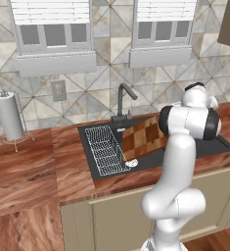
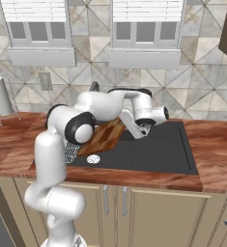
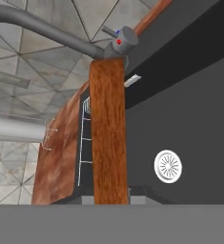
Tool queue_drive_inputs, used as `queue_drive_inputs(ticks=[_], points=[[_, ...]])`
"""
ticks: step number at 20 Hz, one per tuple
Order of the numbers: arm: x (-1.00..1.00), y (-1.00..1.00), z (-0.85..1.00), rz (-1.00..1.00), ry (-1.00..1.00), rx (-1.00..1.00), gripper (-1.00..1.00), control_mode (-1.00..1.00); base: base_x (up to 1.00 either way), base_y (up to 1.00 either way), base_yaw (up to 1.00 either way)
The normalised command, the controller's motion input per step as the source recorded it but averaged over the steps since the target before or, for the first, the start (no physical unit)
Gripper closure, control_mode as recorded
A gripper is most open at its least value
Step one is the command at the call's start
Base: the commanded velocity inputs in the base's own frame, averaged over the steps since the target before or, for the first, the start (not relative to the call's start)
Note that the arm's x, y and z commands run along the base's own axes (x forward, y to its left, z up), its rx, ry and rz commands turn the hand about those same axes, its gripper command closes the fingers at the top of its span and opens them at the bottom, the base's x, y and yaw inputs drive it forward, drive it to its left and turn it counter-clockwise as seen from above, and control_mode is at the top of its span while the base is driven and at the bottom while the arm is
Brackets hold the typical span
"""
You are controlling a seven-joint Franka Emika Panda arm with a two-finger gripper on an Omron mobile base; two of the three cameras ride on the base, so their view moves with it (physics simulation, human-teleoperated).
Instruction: Move the cutting board and knife to the sink. Then move spray from the cabinet to the counter.
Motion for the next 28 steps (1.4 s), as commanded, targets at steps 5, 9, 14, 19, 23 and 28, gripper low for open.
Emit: queue_drive_inputs(ticks=[5, 9, 14, 19, 23, 28], points=[[0.42, 0.00, -0.14, 0.00, 0.00, 0.00, 1.00, -1.00, 0.00, 0.00, 0.00], [0.09, 0.00, -0.04, 0.00, 0.00, 0.00, 1.00, -1.00, 0.00, 0.00, 0.00], [0.00, 0.00, -0.02, 0.00, 0.00, 0.00, 1.00, -1.00, 0.00, 0.00, 0.00], [0.00, 0.00, -0.19, 0.00, 0.00, 0.00, 1.00, -1.00, 0.00, 0.00, 0.00], [0.00, 0.00, -0.25, 0.00, 0.00, 0.00, 1.00, -1.00, 0.00, 0.00, 0.00], [0.00, 0.00, -0.30, 0.00, -0.01, 0.00, 1.00, -1.00, 0.00, 0.00, 0.00]])
